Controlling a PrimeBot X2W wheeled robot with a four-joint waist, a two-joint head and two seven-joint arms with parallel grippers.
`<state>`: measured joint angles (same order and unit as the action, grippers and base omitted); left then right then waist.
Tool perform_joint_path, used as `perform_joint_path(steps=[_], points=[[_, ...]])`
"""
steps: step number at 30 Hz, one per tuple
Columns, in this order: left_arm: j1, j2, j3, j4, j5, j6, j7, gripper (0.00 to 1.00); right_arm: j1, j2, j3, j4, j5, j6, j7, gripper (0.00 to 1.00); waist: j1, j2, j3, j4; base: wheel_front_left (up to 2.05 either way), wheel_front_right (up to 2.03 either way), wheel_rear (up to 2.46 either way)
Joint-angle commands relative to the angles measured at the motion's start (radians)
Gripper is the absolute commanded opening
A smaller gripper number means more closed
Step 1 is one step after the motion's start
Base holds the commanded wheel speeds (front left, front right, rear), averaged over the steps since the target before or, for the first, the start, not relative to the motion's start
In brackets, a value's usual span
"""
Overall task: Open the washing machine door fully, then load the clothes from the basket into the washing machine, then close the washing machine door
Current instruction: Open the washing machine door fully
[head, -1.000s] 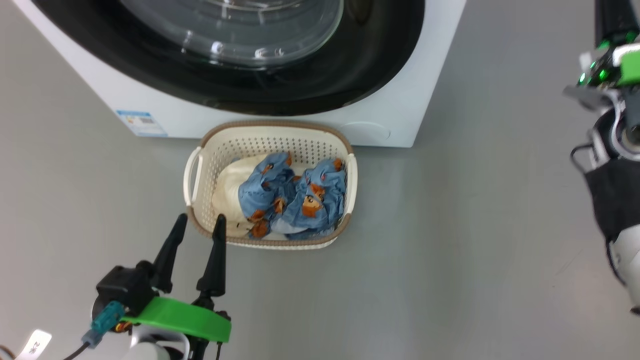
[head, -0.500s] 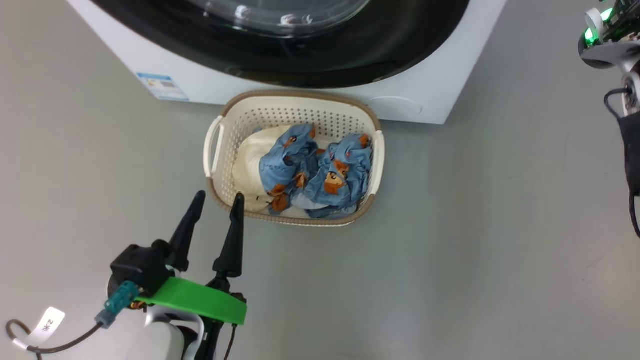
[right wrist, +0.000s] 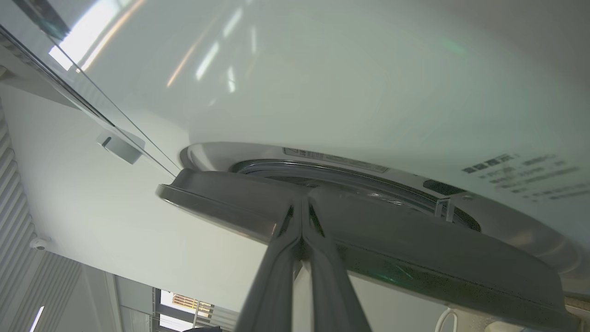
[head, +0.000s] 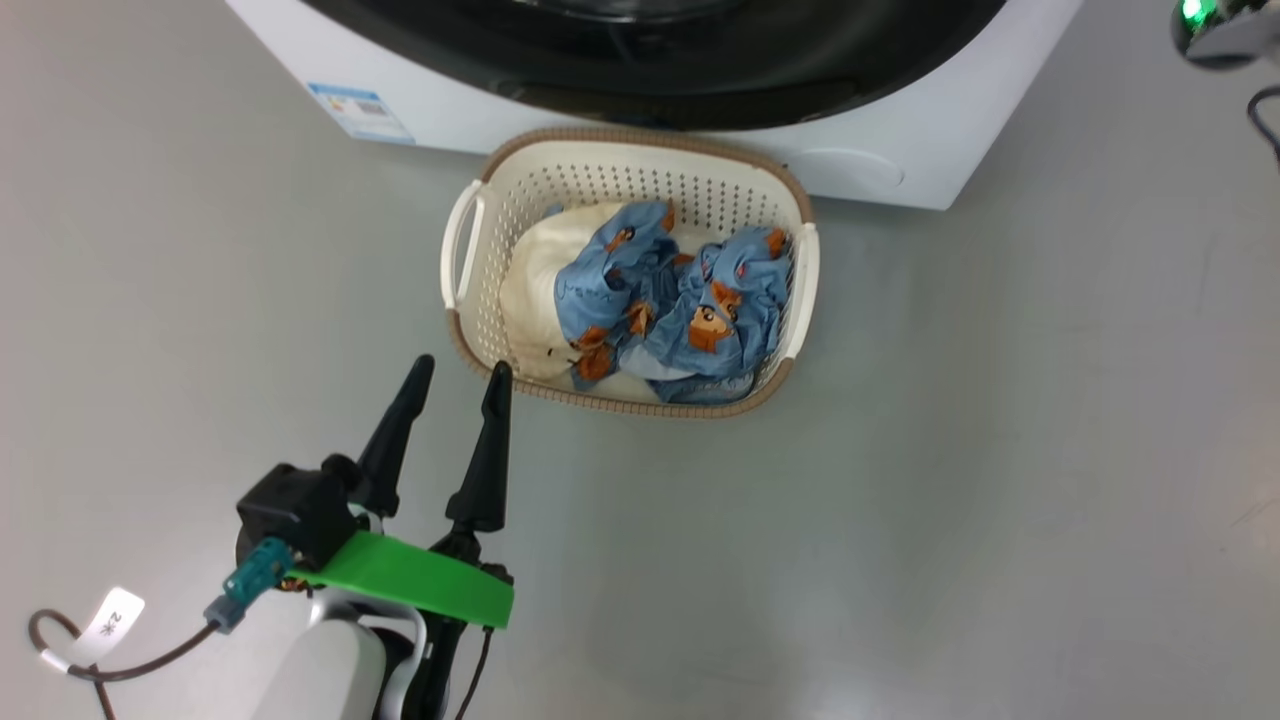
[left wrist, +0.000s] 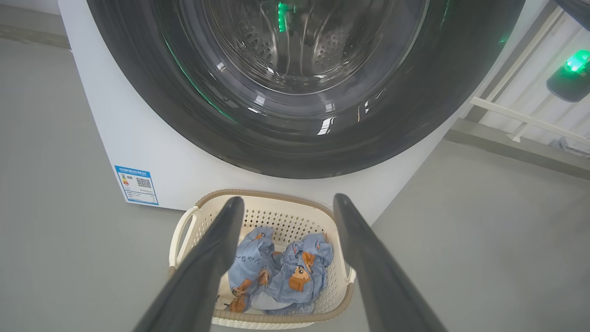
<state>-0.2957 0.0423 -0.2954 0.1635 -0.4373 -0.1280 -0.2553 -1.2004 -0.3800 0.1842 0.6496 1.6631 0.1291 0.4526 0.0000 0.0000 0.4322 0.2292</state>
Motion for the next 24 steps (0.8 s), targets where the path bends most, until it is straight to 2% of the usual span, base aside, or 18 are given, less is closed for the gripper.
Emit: perform_joint_path(steps=[1,13,24], points=[[-0.027,0.013,0.025,-0.024,-0.007,-0.003,-0.006,1.00,-0.039,0.002,0.013,-0.012,-0.023,0.002,0.014,0.00,0.0001,0.0000,0.027,0.016,0.00,0.00,0.00],[-0.059,0.009,0.025,-0.031,-0.018,-0.003,-0.006,1.00,-0.109,0.001,0.039,0.013,-0.072,0.002,0.044,0.00,0.0001,0.0000,0.081,0.031,0.00,0.00,0.00],[-0.078,0.008,0.016,-0.029,-0.040,-0.003,-0.006,1.00,-0.097,0.008,0.075,0.004,-0.101,0.002,0.069,0.00,0.0001,0.0000,0.092,0.041,0.00,0.00,0.00]])
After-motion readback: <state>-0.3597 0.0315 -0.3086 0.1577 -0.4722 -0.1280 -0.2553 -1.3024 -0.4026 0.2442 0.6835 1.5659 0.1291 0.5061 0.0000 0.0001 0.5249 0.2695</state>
